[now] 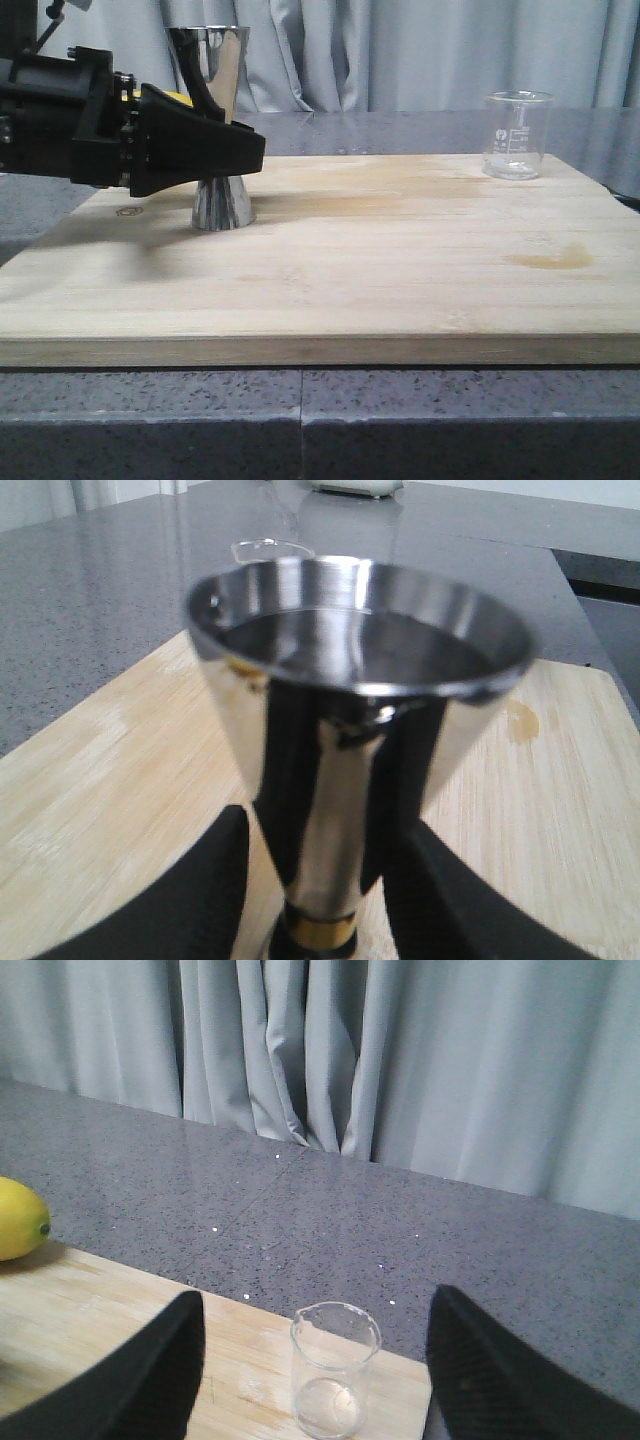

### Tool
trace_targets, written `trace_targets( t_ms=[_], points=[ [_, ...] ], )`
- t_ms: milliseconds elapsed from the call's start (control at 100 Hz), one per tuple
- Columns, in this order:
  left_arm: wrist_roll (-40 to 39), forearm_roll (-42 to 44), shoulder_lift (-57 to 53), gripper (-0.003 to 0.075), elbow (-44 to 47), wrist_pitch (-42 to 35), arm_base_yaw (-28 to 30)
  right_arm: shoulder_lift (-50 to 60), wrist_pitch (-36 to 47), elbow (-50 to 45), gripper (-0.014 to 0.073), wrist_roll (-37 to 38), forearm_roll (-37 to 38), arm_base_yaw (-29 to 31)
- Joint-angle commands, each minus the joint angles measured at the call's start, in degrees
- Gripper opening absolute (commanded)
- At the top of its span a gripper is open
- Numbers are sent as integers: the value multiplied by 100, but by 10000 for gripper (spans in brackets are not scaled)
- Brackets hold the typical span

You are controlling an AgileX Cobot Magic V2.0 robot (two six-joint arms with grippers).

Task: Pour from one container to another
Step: 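Set the jigger upright on the board near the lemon with the left gripper, then open the left gripper and withdraw it from the jigger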

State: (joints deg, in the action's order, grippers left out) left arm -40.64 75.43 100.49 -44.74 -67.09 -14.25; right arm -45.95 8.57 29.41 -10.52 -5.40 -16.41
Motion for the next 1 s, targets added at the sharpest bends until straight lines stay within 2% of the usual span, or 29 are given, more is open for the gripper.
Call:
trace_targets(
  t_ms=[0,490,710,990],
  points=[
    [-69,-212,-188,328,-75,-1103,4,44,421,210,407,-33,56,34],
    [-251,72,-248,345,-75,-1103,196,44,421,210,407,-33,56,34],
    [-515,138,-248,468,-75,-1103,245,44,434,210,407,-33,56,34],
    [-565,233,-251,475,-75,-1103,258,44,457,210,407,-33,56,34]
  ],
)
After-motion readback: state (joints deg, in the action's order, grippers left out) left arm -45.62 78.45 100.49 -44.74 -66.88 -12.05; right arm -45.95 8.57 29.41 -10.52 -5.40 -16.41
